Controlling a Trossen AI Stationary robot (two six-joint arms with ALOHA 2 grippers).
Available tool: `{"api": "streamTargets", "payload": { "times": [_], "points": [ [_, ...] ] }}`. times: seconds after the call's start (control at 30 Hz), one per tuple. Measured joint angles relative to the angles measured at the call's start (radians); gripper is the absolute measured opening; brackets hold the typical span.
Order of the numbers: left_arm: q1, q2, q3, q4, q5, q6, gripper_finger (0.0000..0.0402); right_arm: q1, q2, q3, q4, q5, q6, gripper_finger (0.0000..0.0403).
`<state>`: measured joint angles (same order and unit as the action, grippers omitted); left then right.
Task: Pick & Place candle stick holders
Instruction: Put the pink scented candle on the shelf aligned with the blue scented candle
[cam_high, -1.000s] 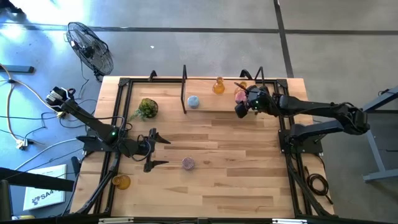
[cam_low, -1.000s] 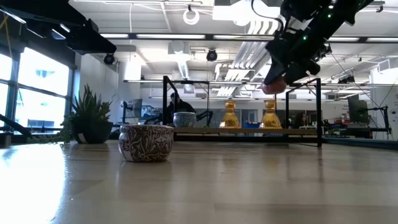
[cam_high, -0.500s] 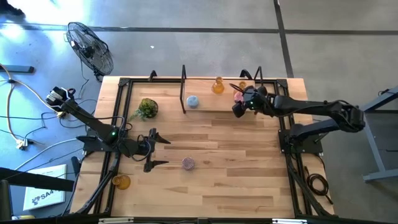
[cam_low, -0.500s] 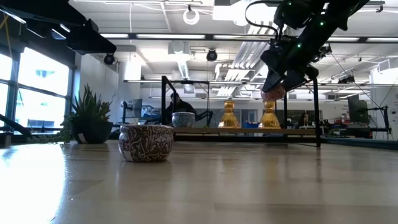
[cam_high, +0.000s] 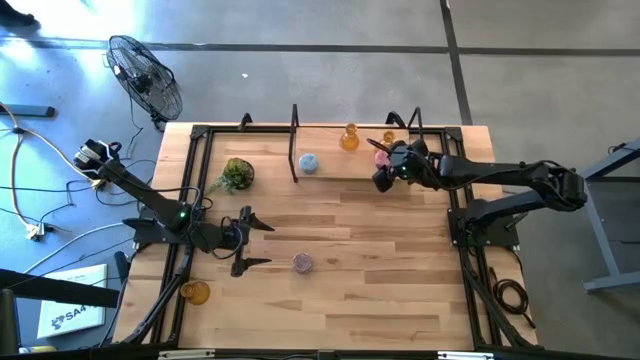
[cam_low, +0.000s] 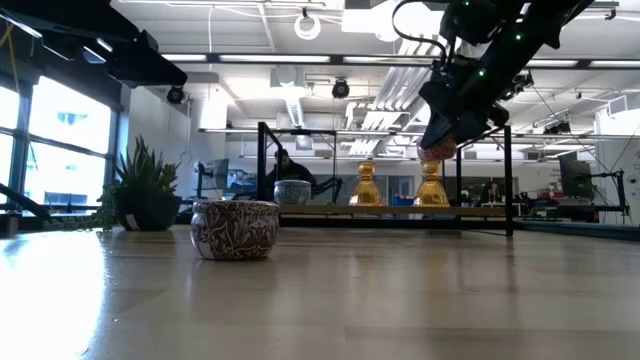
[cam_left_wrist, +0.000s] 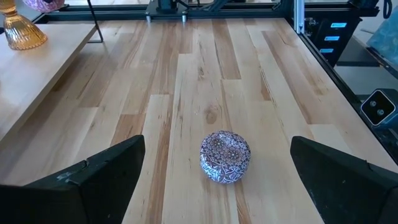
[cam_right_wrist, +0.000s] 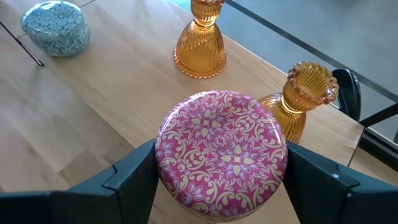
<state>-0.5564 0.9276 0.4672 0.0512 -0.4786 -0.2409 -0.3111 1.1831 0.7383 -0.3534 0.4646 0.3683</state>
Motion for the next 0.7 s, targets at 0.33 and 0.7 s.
{"api": "streamTargets", "payload": {
  "times": [0.33,0.7],
  "points": [
    [0.000,0.000,0.000,0.000,0.000,0.000,0.0397,0.012,0.000,0.055,-0.001,-0.012,-0.040,0.0280],
    [0.000,0.000,0.000,0.000,0.000,0.000,0.0397,0.056,0.030,0.061,0.009,-0.039,0.019,0.0280]
  ]
}}
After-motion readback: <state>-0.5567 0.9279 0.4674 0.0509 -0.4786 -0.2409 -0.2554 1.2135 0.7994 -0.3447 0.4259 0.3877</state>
